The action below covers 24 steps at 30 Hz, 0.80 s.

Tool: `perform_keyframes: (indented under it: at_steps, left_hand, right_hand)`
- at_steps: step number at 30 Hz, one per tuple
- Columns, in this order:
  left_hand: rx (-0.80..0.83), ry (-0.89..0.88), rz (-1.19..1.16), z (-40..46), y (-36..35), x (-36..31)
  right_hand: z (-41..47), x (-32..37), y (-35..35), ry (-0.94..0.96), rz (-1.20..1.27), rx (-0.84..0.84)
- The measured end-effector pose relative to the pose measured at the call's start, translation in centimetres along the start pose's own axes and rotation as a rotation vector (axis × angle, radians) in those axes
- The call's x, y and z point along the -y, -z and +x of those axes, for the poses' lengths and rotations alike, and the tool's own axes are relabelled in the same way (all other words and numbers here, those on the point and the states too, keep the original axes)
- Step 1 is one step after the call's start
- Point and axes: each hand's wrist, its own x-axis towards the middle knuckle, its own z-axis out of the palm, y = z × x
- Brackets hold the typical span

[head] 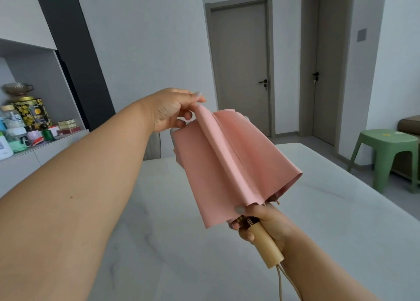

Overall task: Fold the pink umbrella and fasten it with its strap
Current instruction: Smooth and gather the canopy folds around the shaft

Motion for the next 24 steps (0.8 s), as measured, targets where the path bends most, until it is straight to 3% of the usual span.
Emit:
perform_keyframes:
  at_steps: [3,10,18,24]
  left_hand:
    - [0.095,0.077,-0.045,-0.5,-0.1,-0.1]
    - [-0.057,-0.005,-0.330,-0.3,0.6,0.7]
    - [-0.096,0.056,0.086,-0.6,-0.2,0.3]
    - [-0.157,0.077,0.030,-0.5,-1.0,1.1]
  right_hand:
    - [-0.1,0.3,0.0,-0.013,0.026,-0.007]
    - [-0.1,0.4,0.3,0.014,0.052,0.009]
    - [0.3,0.0,0.5,0.051,-0.009,0.012]
    - [0.0,0.2,0.3,0.071,-0.020,0.054]
